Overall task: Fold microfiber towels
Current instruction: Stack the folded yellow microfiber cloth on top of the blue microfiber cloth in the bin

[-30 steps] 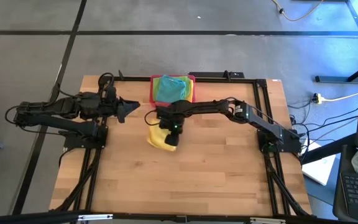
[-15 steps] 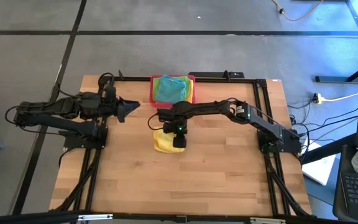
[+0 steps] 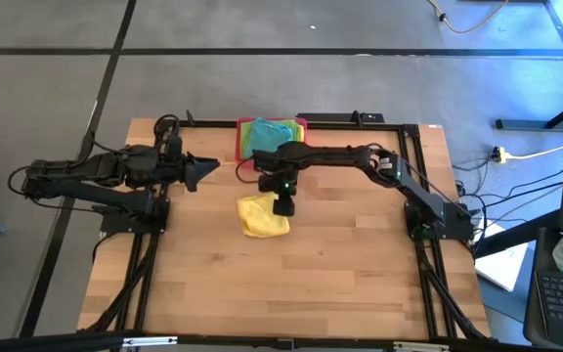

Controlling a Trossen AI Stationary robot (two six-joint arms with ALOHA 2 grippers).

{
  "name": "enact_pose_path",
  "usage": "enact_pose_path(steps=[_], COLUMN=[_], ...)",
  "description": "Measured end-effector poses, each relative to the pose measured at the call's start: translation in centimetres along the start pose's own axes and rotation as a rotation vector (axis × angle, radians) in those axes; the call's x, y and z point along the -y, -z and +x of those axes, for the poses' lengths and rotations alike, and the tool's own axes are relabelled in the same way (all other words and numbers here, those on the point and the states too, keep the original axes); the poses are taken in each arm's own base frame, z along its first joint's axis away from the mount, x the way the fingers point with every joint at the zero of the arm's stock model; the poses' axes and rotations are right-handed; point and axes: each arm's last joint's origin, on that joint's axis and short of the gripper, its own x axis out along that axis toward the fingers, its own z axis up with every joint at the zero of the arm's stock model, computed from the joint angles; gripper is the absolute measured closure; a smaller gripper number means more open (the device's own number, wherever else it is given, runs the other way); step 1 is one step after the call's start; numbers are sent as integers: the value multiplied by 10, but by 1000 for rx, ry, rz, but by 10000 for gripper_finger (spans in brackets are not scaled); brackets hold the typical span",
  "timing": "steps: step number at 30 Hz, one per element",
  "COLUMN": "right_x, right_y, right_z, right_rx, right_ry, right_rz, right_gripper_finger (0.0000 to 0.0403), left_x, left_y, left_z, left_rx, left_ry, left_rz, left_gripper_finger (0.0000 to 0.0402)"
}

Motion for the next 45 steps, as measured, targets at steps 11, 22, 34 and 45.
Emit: enact_pose_path(steps=[11,22,34,45], right_x=[27,31,13,24], right_y=[2,-4,-27,-26], right_z=[-12,-13,-8,4], right_rx=[30,80,255,244], right_ry=[29,176,201,50], right_rz=[69,100,-168,62], right_gripper_finger=[215,144,124,124], left_x=[0,0,1,2], left_y=[0,0,1,3], left_z=[0,0,0,-1], left_rx=[0,-1,-23,-42], left_ry=[0,0,22,33], left_rz=[4,8,8,18], left_gripper_finger=[307,307,307,307])
